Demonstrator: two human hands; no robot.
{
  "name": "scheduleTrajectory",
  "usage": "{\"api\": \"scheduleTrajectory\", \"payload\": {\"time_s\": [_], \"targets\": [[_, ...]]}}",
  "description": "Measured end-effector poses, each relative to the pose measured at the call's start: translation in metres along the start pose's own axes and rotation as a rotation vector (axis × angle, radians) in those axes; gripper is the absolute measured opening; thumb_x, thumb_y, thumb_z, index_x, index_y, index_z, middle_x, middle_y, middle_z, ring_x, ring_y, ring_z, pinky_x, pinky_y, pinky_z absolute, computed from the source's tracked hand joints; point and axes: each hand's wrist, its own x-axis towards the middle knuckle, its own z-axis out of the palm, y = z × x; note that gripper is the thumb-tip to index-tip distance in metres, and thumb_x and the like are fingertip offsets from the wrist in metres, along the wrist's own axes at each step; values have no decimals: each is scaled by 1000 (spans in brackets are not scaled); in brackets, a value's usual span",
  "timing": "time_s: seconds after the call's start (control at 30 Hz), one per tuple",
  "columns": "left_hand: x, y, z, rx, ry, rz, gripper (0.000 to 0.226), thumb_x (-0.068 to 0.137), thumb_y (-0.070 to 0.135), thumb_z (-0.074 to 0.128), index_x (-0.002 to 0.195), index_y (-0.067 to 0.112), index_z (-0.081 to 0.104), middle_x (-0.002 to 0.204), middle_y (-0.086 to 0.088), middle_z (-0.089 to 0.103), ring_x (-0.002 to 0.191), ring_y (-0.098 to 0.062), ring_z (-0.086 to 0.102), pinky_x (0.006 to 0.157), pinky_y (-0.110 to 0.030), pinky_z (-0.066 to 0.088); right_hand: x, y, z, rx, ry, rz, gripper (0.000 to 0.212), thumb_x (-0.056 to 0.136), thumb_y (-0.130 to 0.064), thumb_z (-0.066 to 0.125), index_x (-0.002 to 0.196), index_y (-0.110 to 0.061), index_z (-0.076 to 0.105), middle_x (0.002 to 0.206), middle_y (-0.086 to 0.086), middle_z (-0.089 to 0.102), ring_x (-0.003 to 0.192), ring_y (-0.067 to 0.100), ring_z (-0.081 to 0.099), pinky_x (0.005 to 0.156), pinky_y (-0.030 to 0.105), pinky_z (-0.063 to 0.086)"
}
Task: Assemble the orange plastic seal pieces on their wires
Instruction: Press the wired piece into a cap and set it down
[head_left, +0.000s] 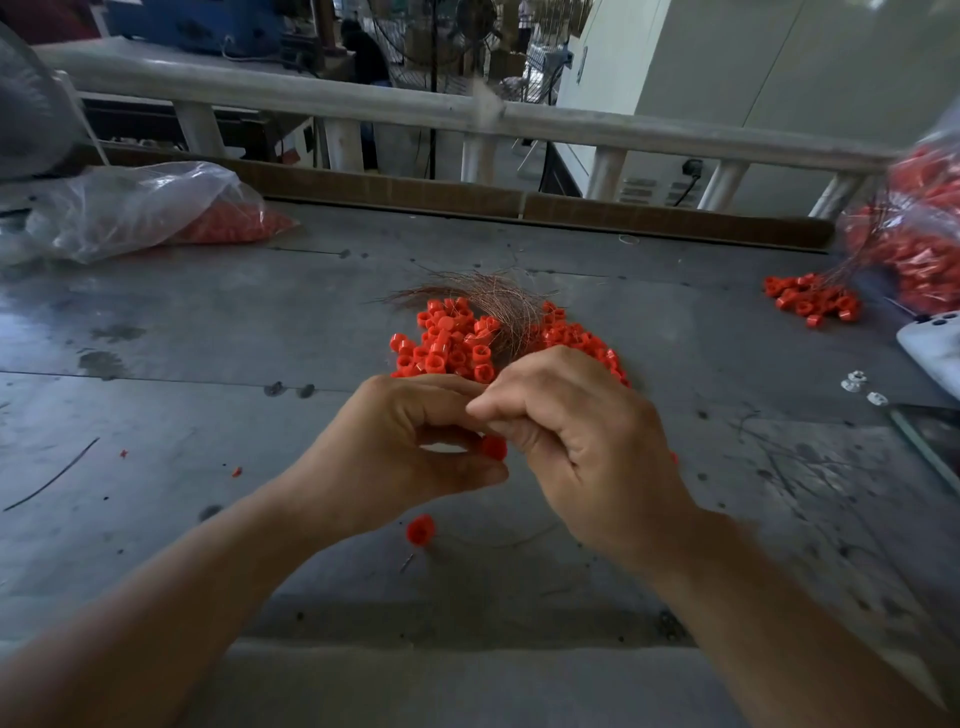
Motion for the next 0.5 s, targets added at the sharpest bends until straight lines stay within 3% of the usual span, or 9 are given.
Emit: {"api": "scheduleTrajectory", "payload": {"time_s": [0.17, 0.23, 0.33, 0.43, 0.5], "targets": [[0, 1, 1, 17, 2, 30, 25, 66, 16, 77, 89, 20, 70, 89, 6, 69, 80, -3, 65, 73, -15, 52, -2, 0, 2, 74, -4, 17, 13, 82, -5, 59, 85, -1, 70, 82, 10, 64, 76, 22, 62, 70, 28, 51], [0, 2, 3, -7, 14, 50, 25, 66, 16, 73, 91, 19, 71, 90, 2, 69, 81, -5, 66, 74, -15, 52, -2, 0, 1, 125, 10, 39, 16, 83, -7, 57, 94, -3, 69, 87, 7, 64, 81, 18, 61, 74, 25, 50], [0, 3, 2, -170, 83, 36, 28, 64, 16, 74, 92, 17, 74, 96, 0, 71, 85, -10, 68, 74, -18, 54, -3, 0, -1, 278, 42, 167, 29, 89, -16, 50, 118, -17, 51, 102, -3, 60, 96, 8, 59, 85, 20, 47], [2, 2, 0, -387, 178, 43, 27, 56, 15, 80, 81, 23, 76, 92, 6, 71, 86, -8, 67, 72, -16, 52, -2, 0, -1, 415, 1, 284, 32, 93, -18, 46, 124, -23, 41, 115, -8, 57, 112, 1, 54, 93, 14, 41], [2, 2, 0, -477, 187, 70, 24, 57, 18, 74, 80, 24, 76, 91, 6, 72, 88, -9, 67, 73, -17, 52, -2, 1, 0, 433, -41, 309, 34, 91, -13, 49, 123, -23, 42, 113, -15, 55, 111, -5, 52, 90, 9, 39]]}}
